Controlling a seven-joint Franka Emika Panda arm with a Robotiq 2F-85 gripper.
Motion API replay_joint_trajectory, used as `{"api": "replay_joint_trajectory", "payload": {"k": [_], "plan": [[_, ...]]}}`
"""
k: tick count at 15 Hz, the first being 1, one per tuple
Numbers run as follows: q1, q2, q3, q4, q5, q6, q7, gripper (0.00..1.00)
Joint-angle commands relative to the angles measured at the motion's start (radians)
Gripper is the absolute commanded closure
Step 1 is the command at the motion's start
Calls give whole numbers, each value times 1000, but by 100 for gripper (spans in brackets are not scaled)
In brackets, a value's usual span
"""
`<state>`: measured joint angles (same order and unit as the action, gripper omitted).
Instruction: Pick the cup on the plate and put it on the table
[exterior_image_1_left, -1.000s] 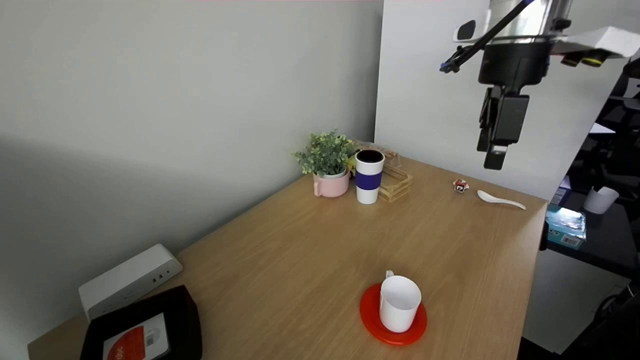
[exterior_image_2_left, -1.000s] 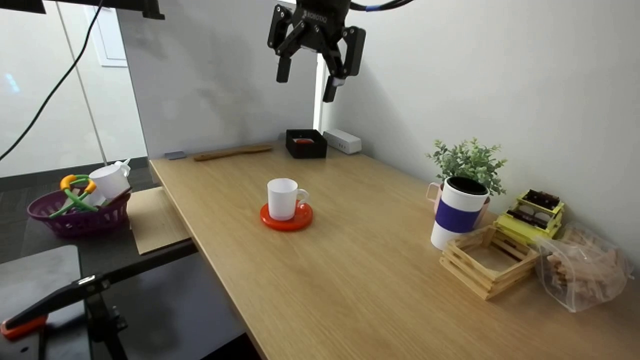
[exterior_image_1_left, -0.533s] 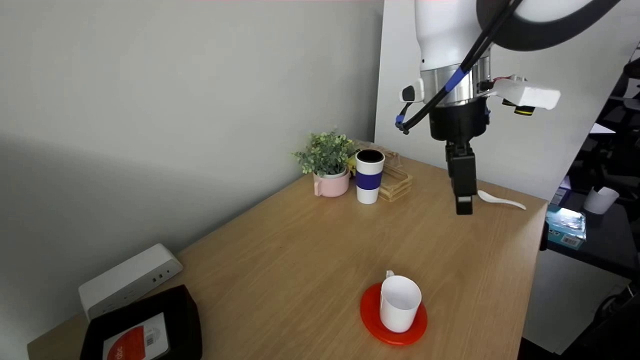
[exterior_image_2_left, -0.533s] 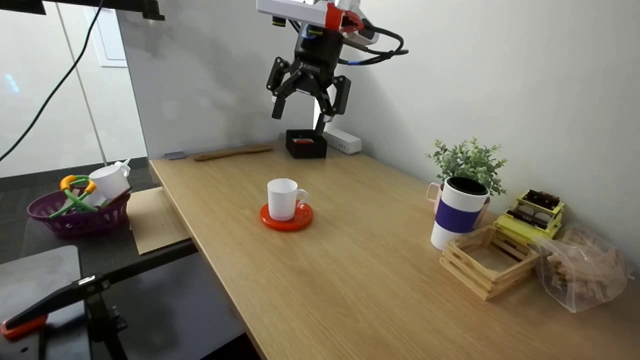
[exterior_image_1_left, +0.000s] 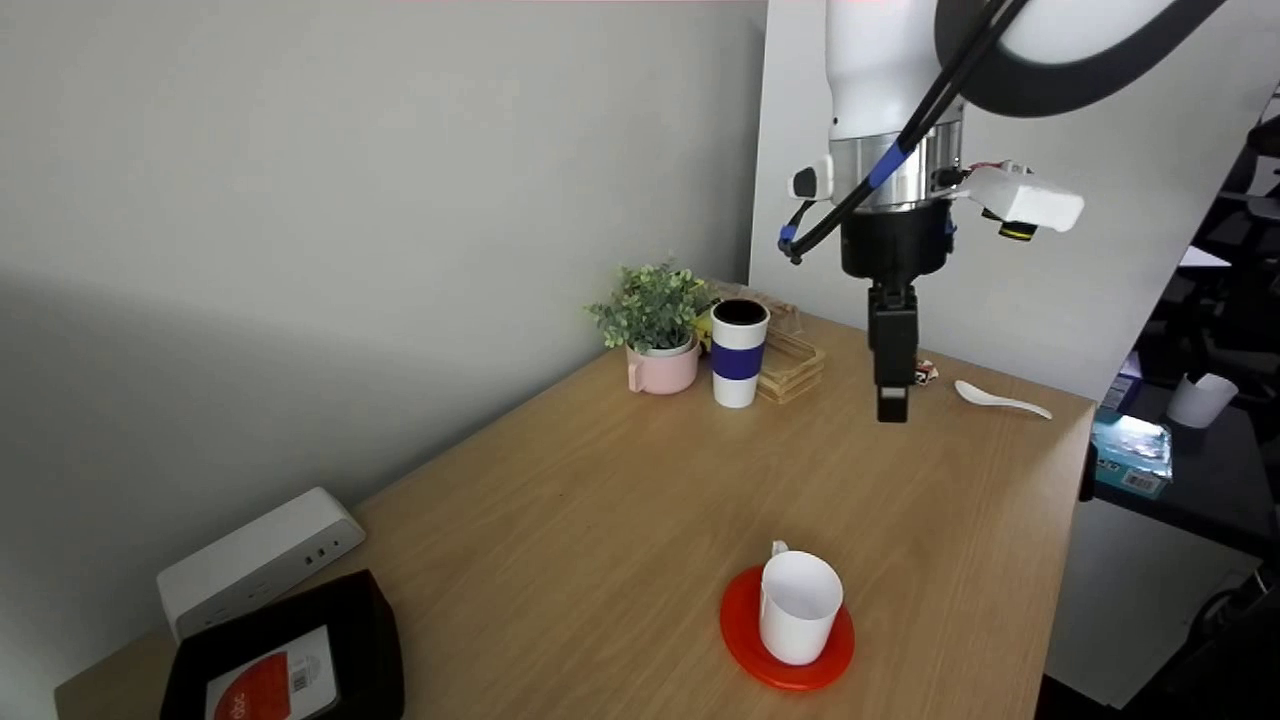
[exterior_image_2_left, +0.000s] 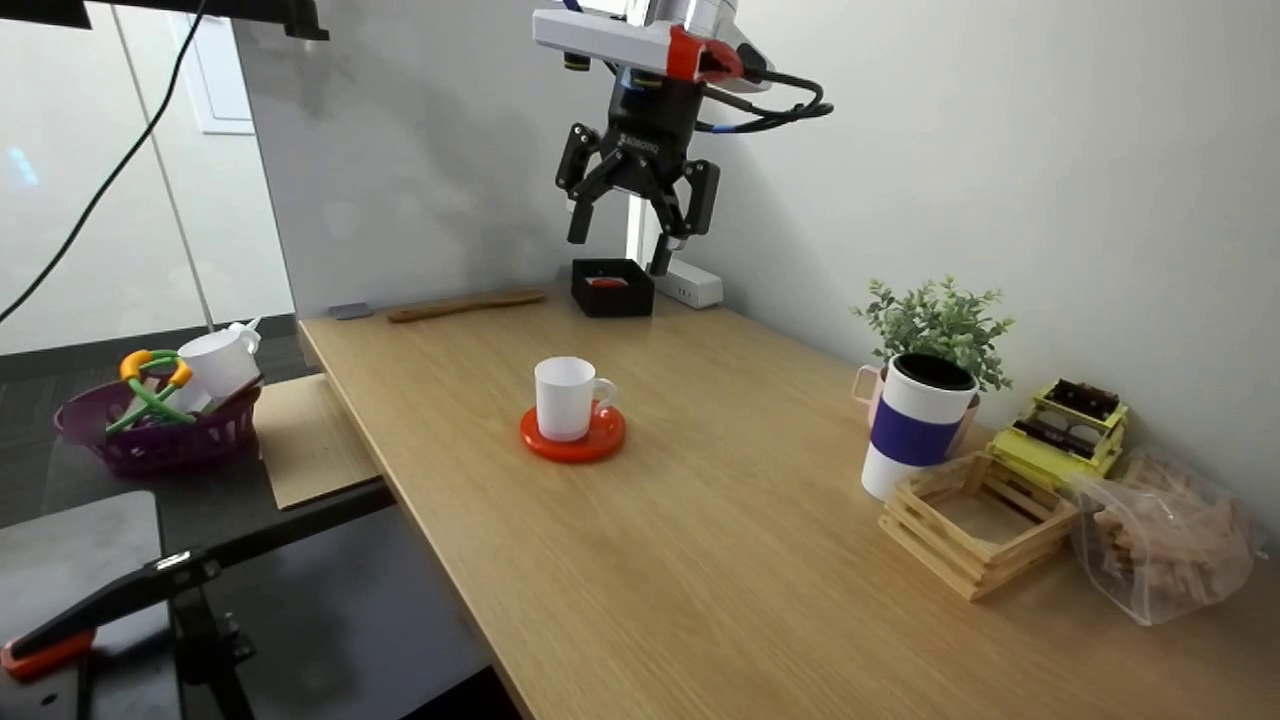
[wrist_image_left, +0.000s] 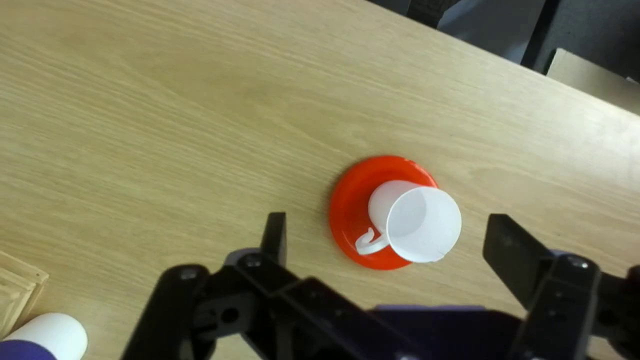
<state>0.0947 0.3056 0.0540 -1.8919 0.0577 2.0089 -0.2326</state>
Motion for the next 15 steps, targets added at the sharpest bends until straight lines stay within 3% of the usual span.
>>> {"api": "replay_joint_trajectory", "payload": {"k": [1,5,10,11,15], "plan": [[-27,83,26,40,36,108,-33,0],[-22,203,53,122,55,145,-50,0],[5,365,85,273,21,76,-24,0],[-5,302,85,190,27,127,-20,0],[2,362,90,249,23,109,-20,0]]}}
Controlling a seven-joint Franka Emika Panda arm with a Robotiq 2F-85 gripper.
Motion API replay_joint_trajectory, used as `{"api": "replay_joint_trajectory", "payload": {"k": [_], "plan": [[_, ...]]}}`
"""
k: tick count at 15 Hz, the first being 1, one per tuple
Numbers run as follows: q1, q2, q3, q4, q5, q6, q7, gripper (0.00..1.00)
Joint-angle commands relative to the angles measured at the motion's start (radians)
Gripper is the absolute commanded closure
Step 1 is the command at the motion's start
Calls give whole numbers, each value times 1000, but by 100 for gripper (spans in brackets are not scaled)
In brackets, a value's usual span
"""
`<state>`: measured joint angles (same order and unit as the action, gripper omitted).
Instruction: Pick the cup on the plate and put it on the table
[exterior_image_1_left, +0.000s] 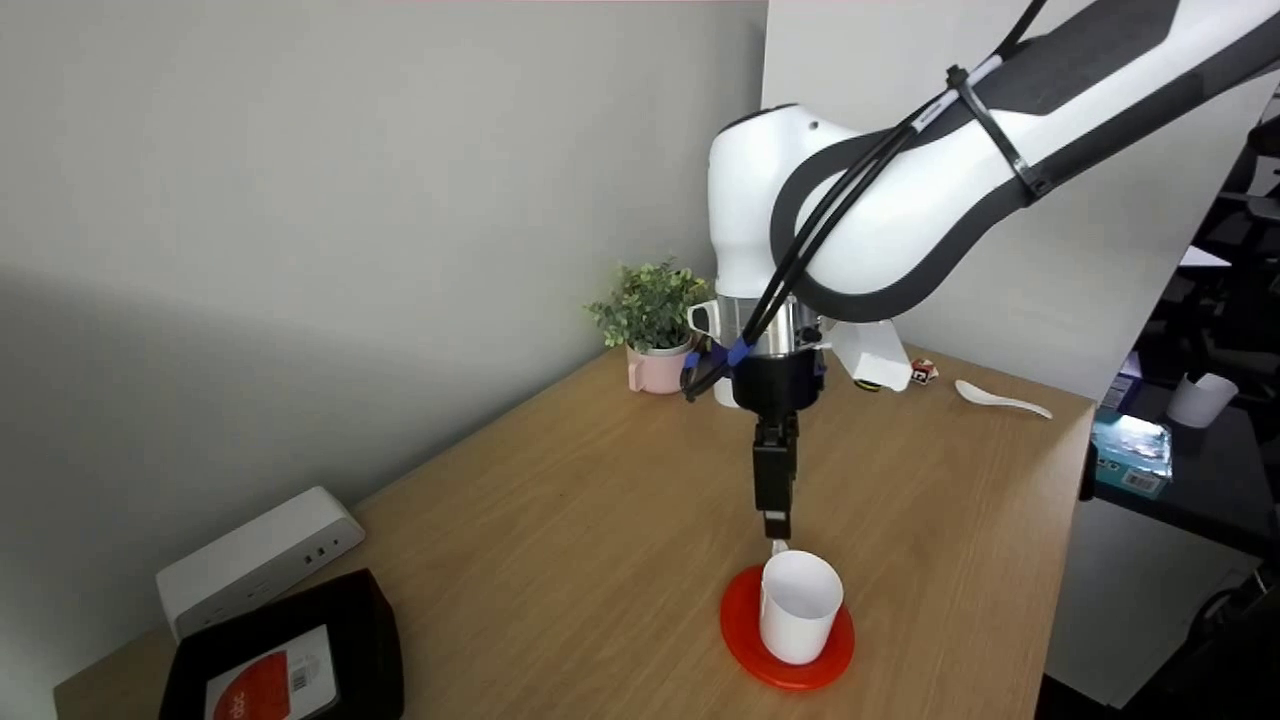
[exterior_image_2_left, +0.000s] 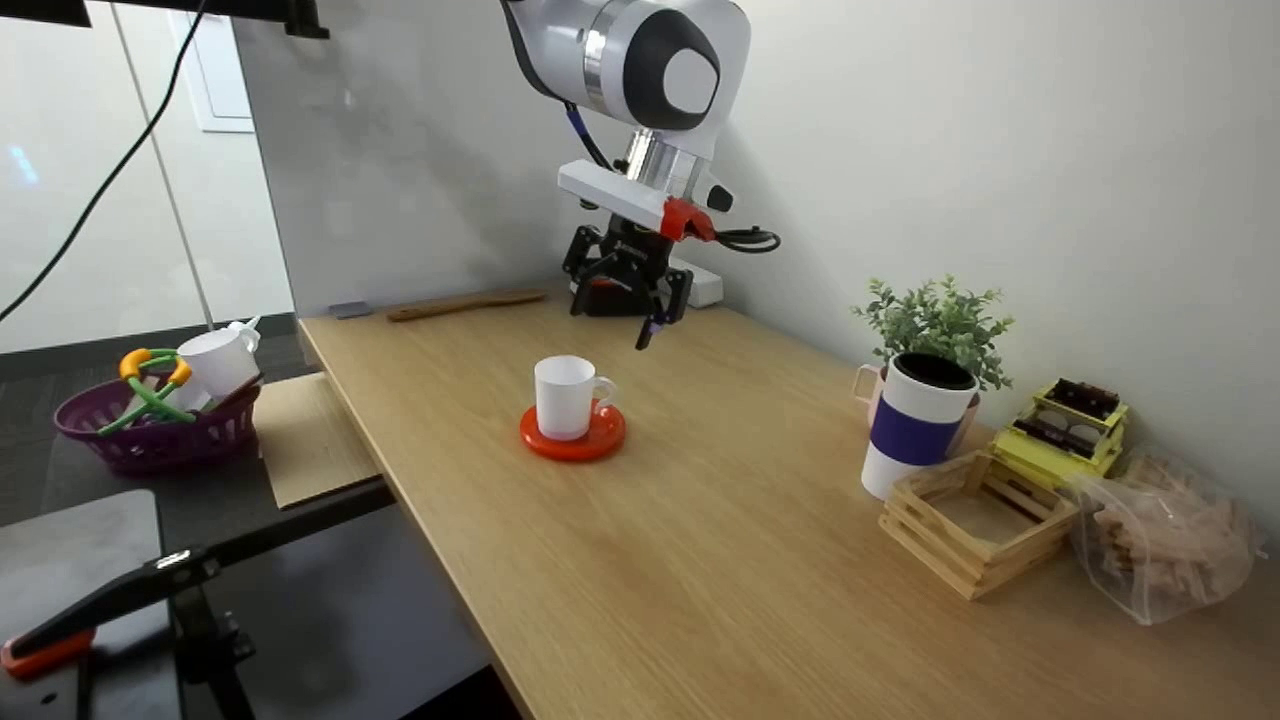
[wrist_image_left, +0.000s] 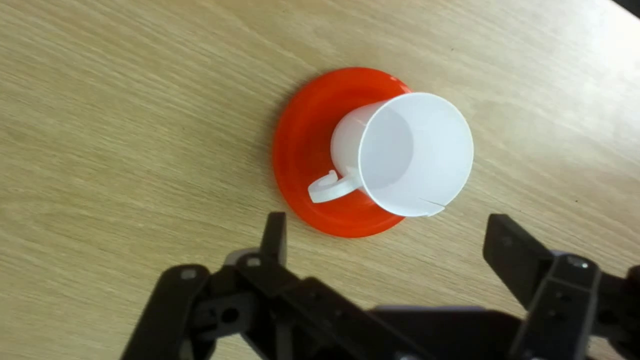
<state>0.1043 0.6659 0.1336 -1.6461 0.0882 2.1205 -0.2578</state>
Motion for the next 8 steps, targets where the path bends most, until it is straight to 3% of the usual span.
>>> {"api": "replay_joint_trajectory", "payload": {"k": [1,8], "plan": [[-6,3,7,-5,-7,26,14,0],[-16,104,6,58,16,-8,64,0]]}}
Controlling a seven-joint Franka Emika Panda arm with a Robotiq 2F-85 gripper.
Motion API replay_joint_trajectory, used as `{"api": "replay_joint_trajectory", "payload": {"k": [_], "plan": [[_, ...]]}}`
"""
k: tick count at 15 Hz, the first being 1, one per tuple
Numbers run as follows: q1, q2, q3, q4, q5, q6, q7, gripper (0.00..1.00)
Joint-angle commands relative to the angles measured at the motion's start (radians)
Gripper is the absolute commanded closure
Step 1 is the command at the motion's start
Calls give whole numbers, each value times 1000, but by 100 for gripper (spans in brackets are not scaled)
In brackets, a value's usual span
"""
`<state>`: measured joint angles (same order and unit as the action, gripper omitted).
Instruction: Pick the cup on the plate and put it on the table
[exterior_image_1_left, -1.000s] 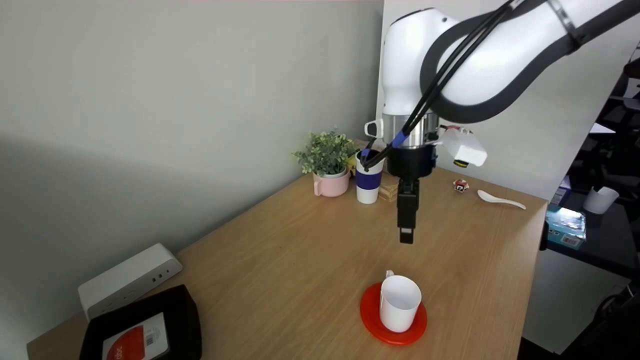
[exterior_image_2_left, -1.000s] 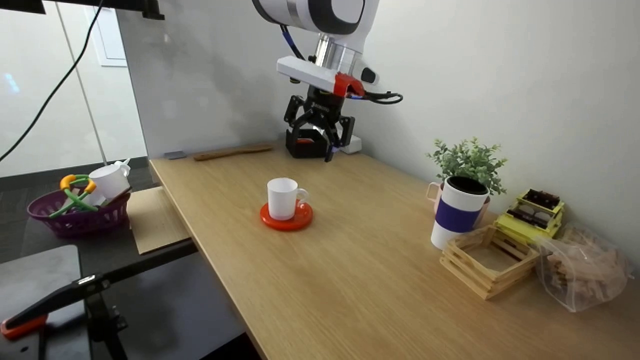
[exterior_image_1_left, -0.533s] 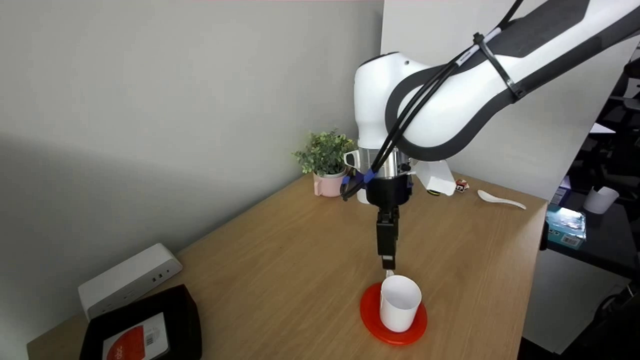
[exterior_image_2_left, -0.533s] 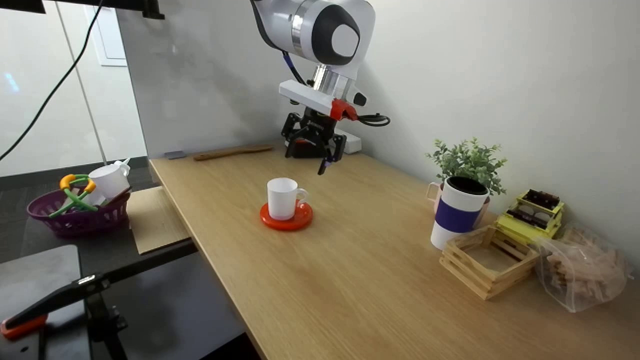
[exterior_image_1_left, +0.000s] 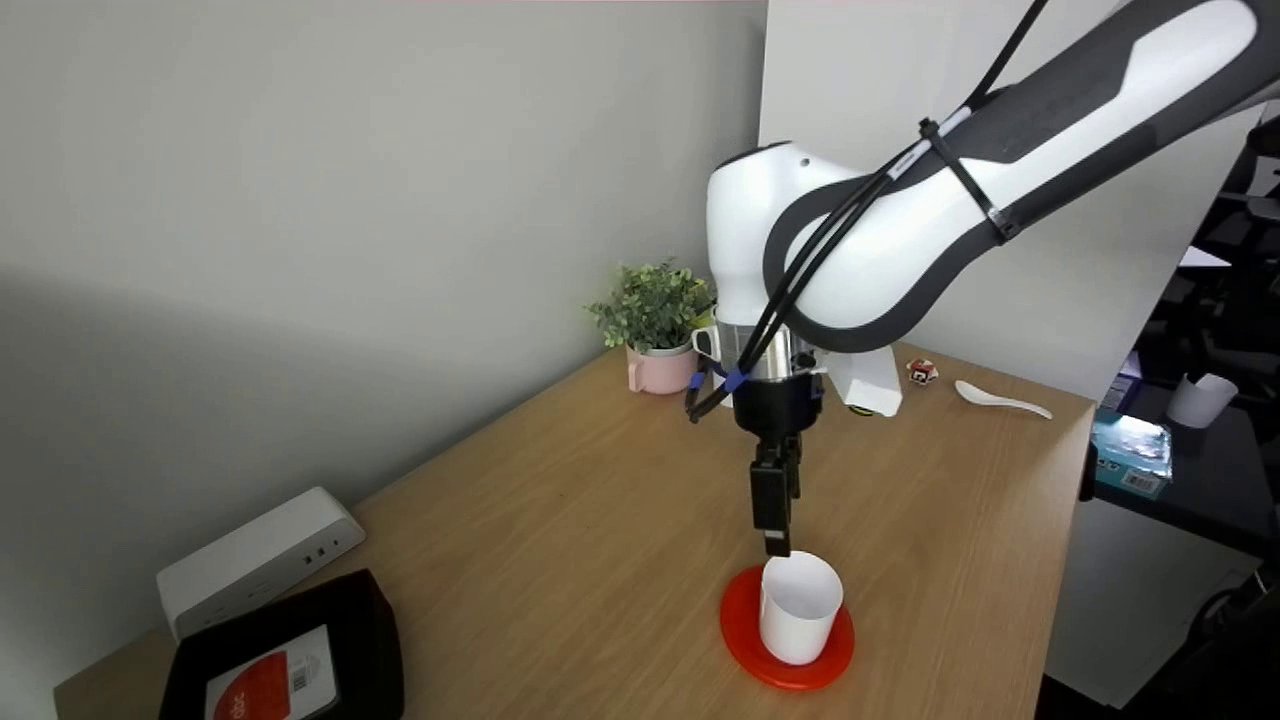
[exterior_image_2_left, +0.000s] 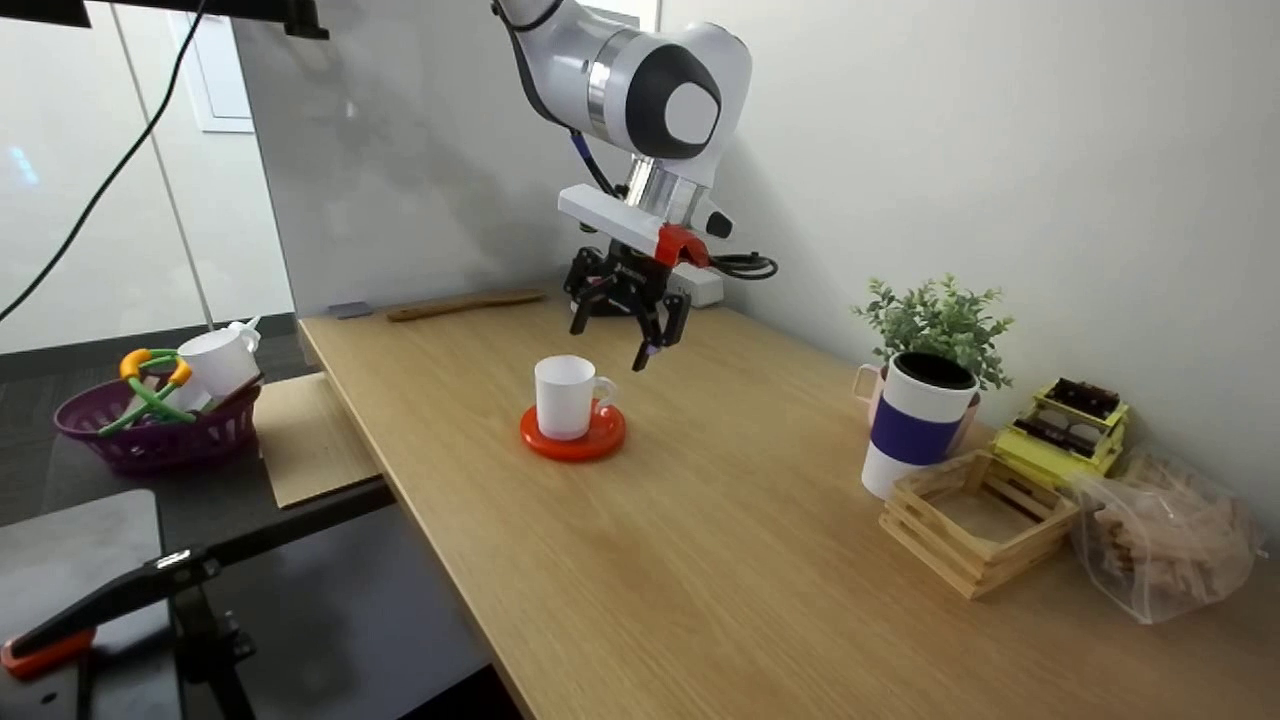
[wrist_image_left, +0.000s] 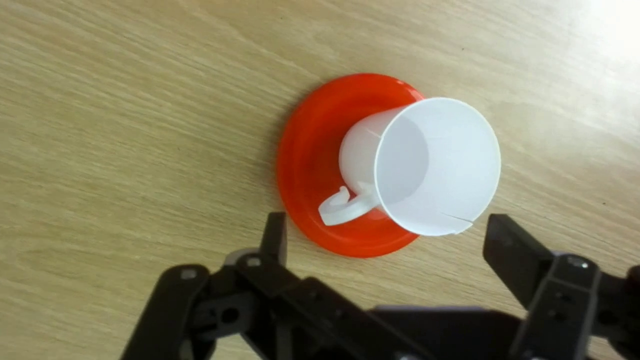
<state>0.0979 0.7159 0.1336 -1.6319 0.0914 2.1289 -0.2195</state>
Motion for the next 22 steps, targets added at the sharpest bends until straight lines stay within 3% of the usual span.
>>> {"api": "replay_joint_trajectory", "payload": {"k": [1,9,10,11,20,22], "plan": [[-11,66,8,46,15,-15,30,0],[14,69,19,18,19,-2,104,0],[16,63,21,8,25,2,124,25],[18,55,22,-1,34,4,150,26],[29,36,16,-24,88,20,292,90],[30,35,15,-29,93,24,308,99]]}}
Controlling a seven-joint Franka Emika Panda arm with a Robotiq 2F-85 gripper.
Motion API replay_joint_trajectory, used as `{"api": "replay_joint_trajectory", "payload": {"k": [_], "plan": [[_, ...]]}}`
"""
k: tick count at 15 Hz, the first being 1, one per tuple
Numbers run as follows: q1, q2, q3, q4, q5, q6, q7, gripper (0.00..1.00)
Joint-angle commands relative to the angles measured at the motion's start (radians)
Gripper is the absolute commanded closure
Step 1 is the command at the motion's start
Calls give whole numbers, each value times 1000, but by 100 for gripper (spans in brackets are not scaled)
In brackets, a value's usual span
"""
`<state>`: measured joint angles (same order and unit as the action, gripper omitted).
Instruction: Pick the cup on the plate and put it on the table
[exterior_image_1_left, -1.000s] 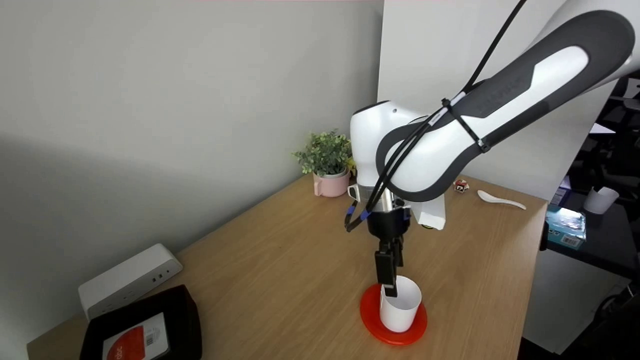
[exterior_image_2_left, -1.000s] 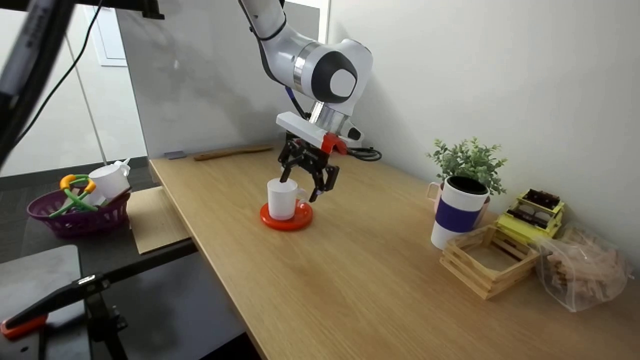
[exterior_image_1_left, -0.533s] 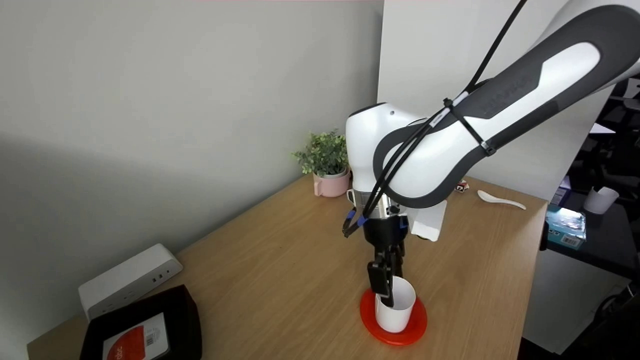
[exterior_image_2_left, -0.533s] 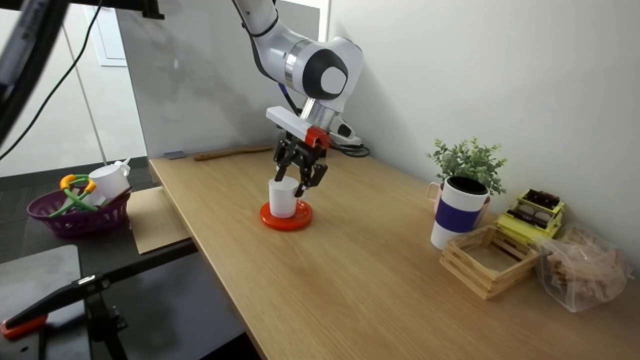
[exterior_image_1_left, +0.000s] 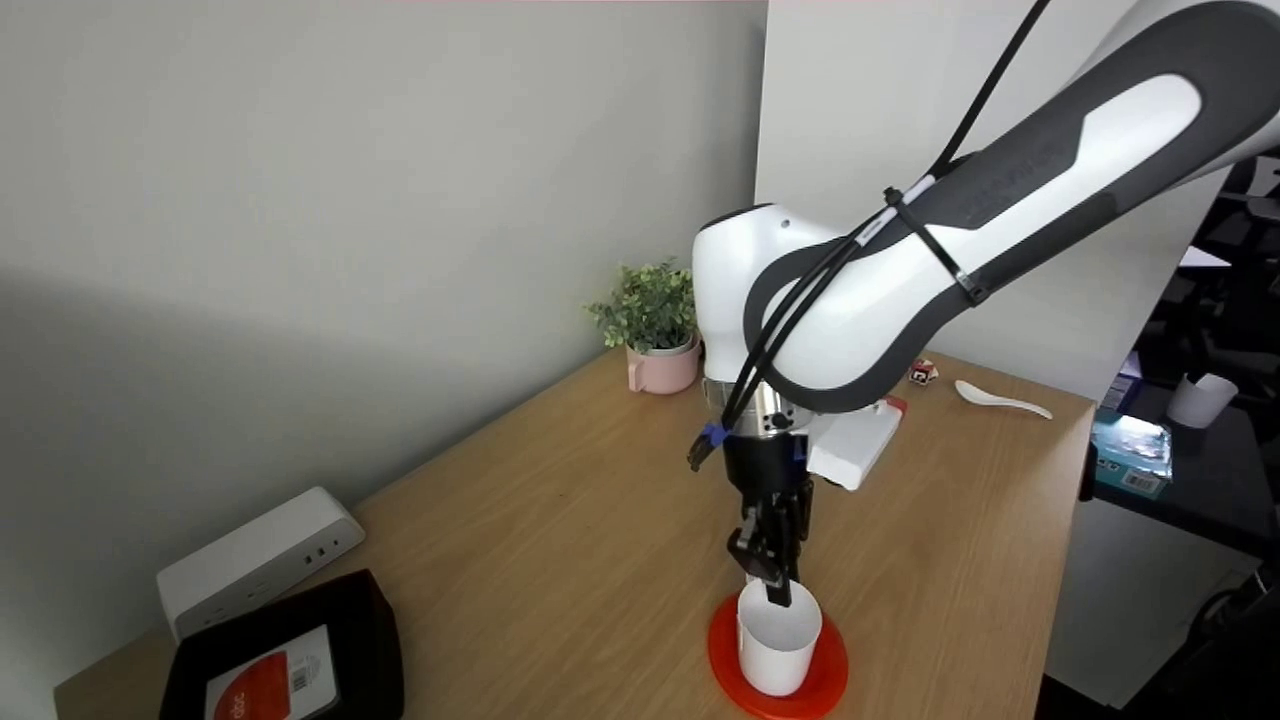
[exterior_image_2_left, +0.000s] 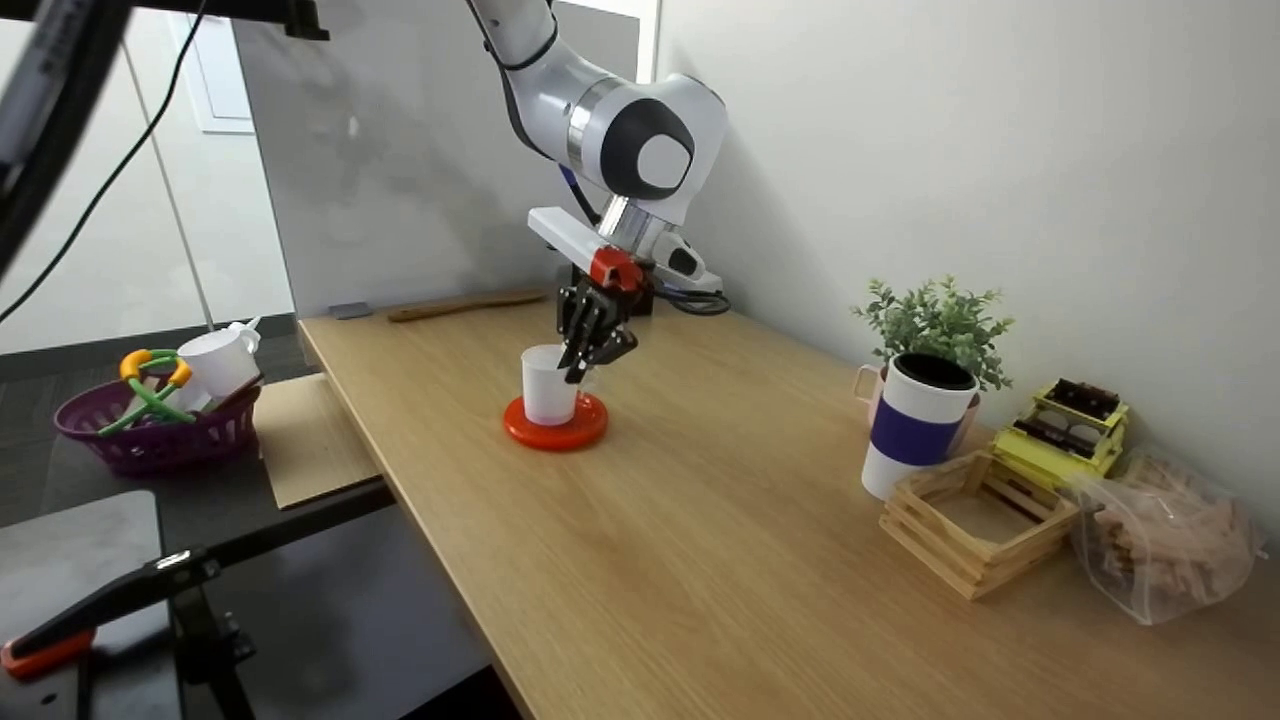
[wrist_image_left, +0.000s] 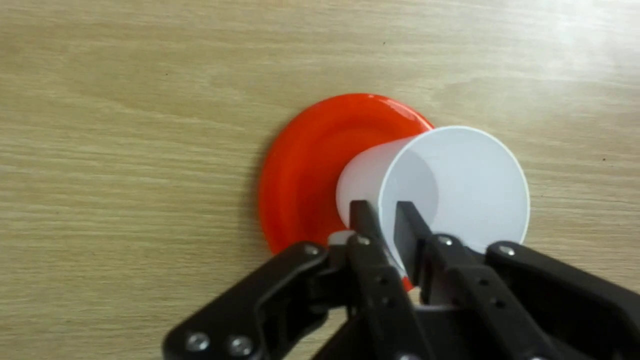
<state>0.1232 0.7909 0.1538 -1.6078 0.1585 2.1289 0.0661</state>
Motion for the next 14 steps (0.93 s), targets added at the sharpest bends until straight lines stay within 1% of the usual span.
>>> {"api": "replay_joint_trajectory", "payload": {"k": [1,5,14], "plan": [[5,-43,-5,-58,28,29,28,100],[19,-75,-8,-114,33,80,74,100],[98,-275,-22,-398,16,343,251,100]]}}
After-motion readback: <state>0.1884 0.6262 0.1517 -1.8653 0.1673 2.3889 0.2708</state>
